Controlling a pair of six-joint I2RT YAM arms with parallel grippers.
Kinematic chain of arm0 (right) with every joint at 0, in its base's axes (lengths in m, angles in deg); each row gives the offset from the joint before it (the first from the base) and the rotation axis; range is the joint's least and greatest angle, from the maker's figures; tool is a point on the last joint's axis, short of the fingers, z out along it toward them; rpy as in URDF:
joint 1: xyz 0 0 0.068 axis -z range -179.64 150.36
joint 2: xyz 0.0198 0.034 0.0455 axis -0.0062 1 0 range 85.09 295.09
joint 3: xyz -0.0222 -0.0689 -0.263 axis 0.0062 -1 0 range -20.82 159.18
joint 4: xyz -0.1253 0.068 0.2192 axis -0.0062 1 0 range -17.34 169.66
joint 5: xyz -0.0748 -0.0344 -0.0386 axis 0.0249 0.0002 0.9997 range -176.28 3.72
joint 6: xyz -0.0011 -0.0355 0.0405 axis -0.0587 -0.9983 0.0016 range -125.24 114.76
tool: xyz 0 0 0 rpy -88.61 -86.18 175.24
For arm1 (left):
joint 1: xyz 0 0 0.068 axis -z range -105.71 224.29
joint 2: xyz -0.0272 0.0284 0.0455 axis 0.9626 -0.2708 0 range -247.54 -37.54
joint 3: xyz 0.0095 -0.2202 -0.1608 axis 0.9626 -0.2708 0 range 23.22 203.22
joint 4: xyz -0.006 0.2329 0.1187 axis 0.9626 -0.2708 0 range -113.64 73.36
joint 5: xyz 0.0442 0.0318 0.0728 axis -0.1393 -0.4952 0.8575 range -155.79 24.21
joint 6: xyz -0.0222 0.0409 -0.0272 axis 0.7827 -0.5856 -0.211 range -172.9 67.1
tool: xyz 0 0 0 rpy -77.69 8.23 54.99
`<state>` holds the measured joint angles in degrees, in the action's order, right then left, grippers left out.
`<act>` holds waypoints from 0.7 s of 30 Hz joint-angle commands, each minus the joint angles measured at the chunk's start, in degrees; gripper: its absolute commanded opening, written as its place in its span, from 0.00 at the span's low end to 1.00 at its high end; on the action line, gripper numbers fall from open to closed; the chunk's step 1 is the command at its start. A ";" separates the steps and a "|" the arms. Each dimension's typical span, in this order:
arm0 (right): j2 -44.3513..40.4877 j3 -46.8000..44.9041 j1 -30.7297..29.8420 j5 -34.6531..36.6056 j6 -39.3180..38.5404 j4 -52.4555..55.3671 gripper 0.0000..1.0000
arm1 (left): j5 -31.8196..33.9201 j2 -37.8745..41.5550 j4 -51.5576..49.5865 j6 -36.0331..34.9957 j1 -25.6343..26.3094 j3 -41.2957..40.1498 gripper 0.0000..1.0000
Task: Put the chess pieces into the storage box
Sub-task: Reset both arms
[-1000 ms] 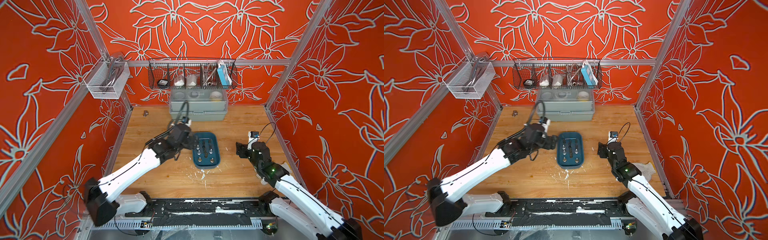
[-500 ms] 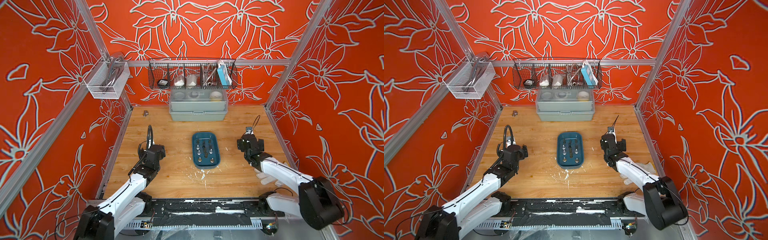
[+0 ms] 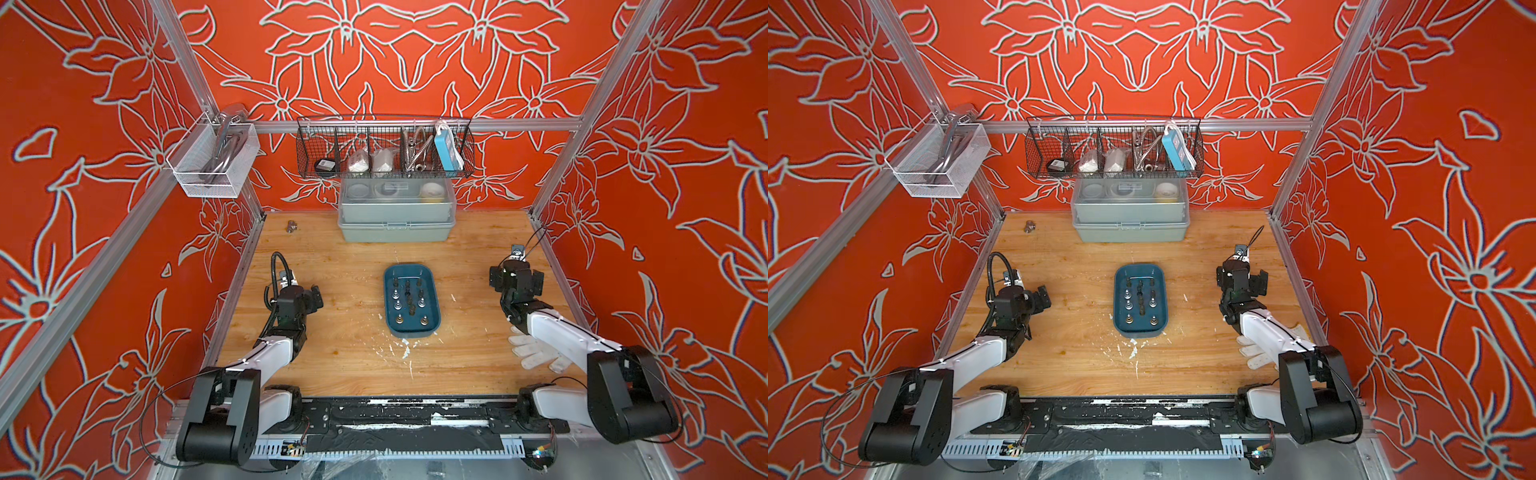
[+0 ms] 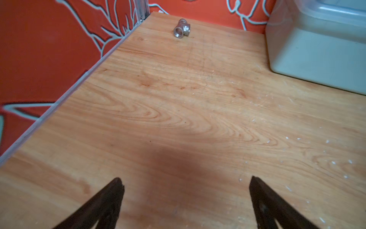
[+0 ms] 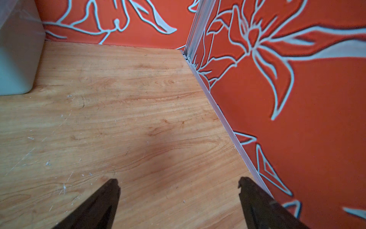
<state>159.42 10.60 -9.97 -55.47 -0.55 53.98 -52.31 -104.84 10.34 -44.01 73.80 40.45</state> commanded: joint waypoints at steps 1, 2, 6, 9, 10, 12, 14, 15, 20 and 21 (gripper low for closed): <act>2.33 -3.34 0.65 -1.96 -2.78 -6.33 0.97 | -7.76 2.63 2.74 0.51 -0.24 -0.96 0.98; 2.68 -4.61 0.59 -2.06 -3.51 -9.13 0.97 | -9.35 3.76 4.02 -0.73 0.16 -2.19 0.98; 4.35 -13.26 0.63 -3.09 -5.26 -27.65 0.96 | -9.45 5.38 5.61 -1.55 0.31 -3.84 0.98; 2.34 -16.67 0.58 -6.29 -6.13 -31.10 1.00 | -11.45 4.22 5.31 -3.62 0.32 -2.85 0.94; 3.22 -17.59 0.65 -6.81 -6.62 -34.05 1.00 | -10.99 4.11 6.43 -4.75 0.27 -3.24 0.92; 3.46 -15.18 1.25 -8.84 -6.18 -29.58 1.00 | -8.83 4.63 12.67 -6.50 0.22 -6.11 0.93; 4.78 -11.66 3.51 -13.47 -5.29 -24.16 1.00 | -8.06 1.18 22.24 -7.76 -0.18 -9.12 0.97; 5.04 -10.26 4.95 -16.16 -4.64 -21.19 1.00 | -10.22 -1.94 24.04 -7.31 -1.21 -8.68 0.97; 7.05 -12.82 6.28 -17.47 -4.09 -27.46 1.00 | -15.65 -12.83 25.65 -8.88 -1.63 -4.33 0.98; 7.20 -12.88 6.28 -17.38 -4.00 -28.04 1.00 | -16.27 -13.66 24.77 -9.03 -1.79 -3.04 0.98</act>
<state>164.92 -0.79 -3.87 -70.35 -5.49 28.65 -65.12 -116.32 29.73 -50.85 72.42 34.73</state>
